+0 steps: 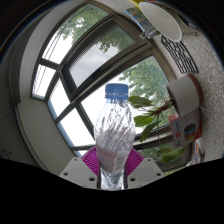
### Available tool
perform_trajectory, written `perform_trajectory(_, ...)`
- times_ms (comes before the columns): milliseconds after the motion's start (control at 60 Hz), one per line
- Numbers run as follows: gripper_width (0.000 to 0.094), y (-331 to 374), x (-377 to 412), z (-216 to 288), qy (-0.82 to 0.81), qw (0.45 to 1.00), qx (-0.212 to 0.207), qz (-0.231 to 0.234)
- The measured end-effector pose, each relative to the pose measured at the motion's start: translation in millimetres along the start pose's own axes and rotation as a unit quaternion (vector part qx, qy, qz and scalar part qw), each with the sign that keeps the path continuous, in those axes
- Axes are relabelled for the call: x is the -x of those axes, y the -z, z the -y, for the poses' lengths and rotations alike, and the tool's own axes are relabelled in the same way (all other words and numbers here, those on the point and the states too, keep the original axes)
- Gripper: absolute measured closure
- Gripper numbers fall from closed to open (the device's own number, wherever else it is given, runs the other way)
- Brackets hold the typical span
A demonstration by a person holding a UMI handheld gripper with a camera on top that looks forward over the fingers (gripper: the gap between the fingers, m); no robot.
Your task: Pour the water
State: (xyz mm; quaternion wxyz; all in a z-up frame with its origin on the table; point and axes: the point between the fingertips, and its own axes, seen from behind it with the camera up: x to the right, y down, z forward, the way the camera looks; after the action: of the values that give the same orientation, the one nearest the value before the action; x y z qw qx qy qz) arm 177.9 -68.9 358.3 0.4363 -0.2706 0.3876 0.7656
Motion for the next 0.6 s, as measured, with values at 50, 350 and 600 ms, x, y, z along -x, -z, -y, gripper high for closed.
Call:
perform_trajectory(50,0.0646,1.9,-8.6,29.7,-0.037,0.999,-0.026,-0.003)
perform_trajectory(350,0.0644,31.9,-28.3,108.3,-0.138,0.986,-0.087,-0.023)
perform_trajectory(600,0.0648,4.7,40.2,63.7,0.048,0.998,0.002,-0.050)
